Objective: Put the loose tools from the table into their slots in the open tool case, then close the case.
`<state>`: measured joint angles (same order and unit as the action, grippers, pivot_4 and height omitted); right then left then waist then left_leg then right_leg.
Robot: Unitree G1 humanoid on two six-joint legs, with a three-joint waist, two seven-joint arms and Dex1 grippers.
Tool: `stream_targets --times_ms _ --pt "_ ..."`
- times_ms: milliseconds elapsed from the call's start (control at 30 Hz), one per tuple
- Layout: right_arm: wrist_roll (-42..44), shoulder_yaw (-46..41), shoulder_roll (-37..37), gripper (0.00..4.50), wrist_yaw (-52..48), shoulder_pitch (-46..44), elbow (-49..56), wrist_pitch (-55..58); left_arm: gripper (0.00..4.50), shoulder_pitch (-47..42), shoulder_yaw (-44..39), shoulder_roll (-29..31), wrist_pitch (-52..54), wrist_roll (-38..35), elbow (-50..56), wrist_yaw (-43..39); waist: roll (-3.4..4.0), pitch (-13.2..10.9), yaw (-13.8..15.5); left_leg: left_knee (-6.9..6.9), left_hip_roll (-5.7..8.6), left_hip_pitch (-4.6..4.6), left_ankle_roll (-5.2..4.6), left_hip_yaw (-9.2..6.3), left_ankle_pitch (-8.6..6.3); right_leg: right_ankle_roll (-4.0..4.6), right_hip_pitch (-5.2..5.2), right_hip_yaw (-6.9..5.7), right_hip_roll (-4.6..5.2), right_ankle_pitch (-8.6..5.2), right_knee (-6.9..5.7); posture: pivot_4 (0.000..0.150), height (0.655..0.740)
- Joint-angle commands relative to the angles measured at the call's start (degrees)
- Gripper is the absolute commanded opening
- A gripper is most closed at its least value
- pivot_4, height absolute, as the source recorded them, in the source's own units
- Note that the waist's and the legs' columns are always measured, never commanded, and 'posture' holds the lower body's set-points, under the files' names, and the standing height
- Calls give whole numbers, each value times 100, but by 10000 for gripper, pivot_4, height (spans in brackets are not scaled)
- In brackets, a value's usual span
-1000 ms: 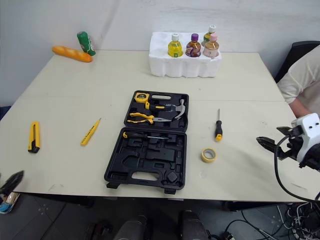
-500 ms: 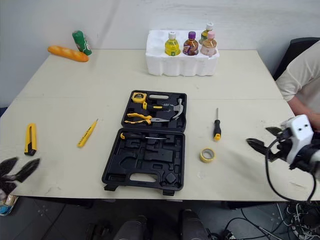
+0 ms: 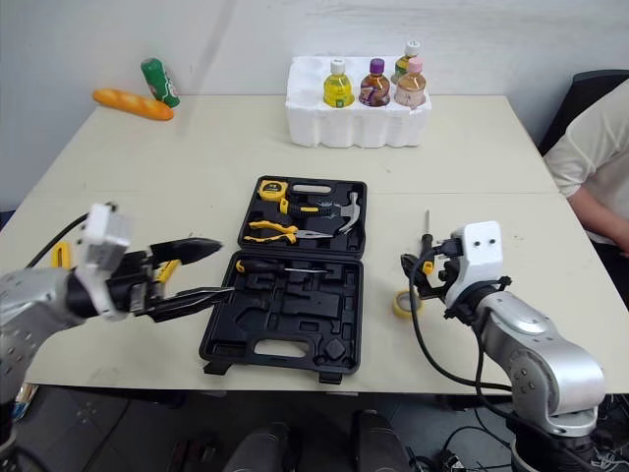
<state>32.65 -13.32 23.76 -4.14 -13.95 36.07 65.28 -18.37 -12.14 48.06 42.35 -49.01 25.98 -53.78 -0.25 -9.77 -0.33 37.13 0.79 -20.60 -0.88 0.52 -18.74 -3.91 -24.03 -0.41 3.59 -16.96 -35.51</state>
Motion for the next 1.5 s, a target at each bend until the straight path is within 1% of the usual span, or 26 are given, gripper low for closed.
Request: stream_targets --times_ms 33,133,233,400,533,633,800,833,900,967,1067,1167,1267,1300,1400,1500 --pt "-366 84 -285 45000 606 -253 7 274 44378 -692 605 -176 -225 239 -321 -360 0 0 -4 1 0 -2 5 0 3 0 -1 0 -2 0 -1 1500 7367" --pt "-711 287 -414 45000 815 -376 -224 148 44378 -1137 881 -408 -309 359 -635 -472 -1 0 -11 5 2 -13 20 3 15 -1 -17 2 -6 0 -11 1500 7367" --pt "-962 462 -590 45000 878 -528 -591 -69 44378 -1340 1066 -540 -430 489 -794 -625 -1 0 -24 19 3 -61 25 3 28 -2 -64 2 -9 1 -34 1500 7367" --pt "-1340 487 -742 45000 902 -638 -1249 -446 44378 -1481 1209 -694 -593 712 -979 -717 -2 0 -54 19 5 -59 27 4 45 -4 -62 3 -12 3 -43 1500 7367" --pt "-1623 547 -624 45000 788 -549 -1597 -808 44378 -1546 1257 -713 -571 725 -1100 -894 -2 0 -72 20 6 -60 22 4 45 -6 -62 4 -13 3 -45 1500 7367" --pt "-1658 418 -726 36329 801 -472 -1556 -890 45000 -1609 1262 -765 -592 778 -1176 -919 -2 0 -96 19 6 -62 21 4 45 -8 -62 4 -13 4 -49 1500 7367" --pt "-1693 289 -828 11200 832 -476 -1414 -920 45000 -1655 1220 -819 -652 876 -1269 -941 -2 0 -128 21 6 -60 6 4 39 -11 -61 6 -13 6 -50 1500 7367" --pt "-1645 216 -845 8790 808 -483 -1317 -910 45000 -1654 1209 -811 -655 901 -1289 -943 -2 0 -126 21 6 -59 6 4 39 -11 -62 5 -13 6 -50 1500 7367" --pt "-1553 112 -853 8836 736 -501 -1157 -899 45000 -1647 1186 -781 -647 936 -1322 -955 -2 0 -127 21 6 -60 6 3 40 -11 -63 6 -13 6 -51 1500 7367" --pt "-1445 102 -694 8836 463 -501 -955 -924 45000 -1570 1114 -672 -648 981 -1359 -988 -2 0 -127 20 6 -60 6 4 40 -11 -62 6 -13 6 -52 1500 7367" --pt "-1175 194 -252 8836 -240 -531 -700 -878 45000 -1343 924 -416 -626 1013 -1377 -1034 -2 -1 -136 19 6 -59 6 4 39 -11 -62 7 -13 6 -51 1500 7367" --pt "-657 347 266 8836 -1171 -696 -542 -731 45000 -995 655 -45 -493 946 -1341 -1141 -3 -2 -146 18 5 -57 4 3 38 -11 -63 8 -14 6 -48 1500 7367" --pt "22 774 941 8836 -2439 -1054 -558 -467 45000 -364 306 634 -374 830 -1263 -1670 -6 -11 -180 17 5 -54 1 3 37 -11 -62 8 -15 6 -47 1500 7367" --pt "198 877 1087 8836 -2710 -1162 -582 -375 45000 -227 231 789 -385 829 -1269 -1785 -8 -14 -177 16 4 -52 -1 3 36 -10 -63 9 -14 6 -47 1500 7367" --pt "612 1285 1240 8836 -3193 -1672 -715 13 45000 123 42 1208 -664 1133 -1566 -2006 -18 -20 -135 16 2 -54 -1 -9 36 -6 -61 -1 -9 4 -45 1500 7367" --pt "537 1983 1295 8836 -3521 -2153 -915 76 45000 424 3 1467 -1230 1599 -1941 -2174 -17 -20 -130 14 3 -54 -2 -11 35 -4 -60 -3 -1 3 -41 1500 7367"
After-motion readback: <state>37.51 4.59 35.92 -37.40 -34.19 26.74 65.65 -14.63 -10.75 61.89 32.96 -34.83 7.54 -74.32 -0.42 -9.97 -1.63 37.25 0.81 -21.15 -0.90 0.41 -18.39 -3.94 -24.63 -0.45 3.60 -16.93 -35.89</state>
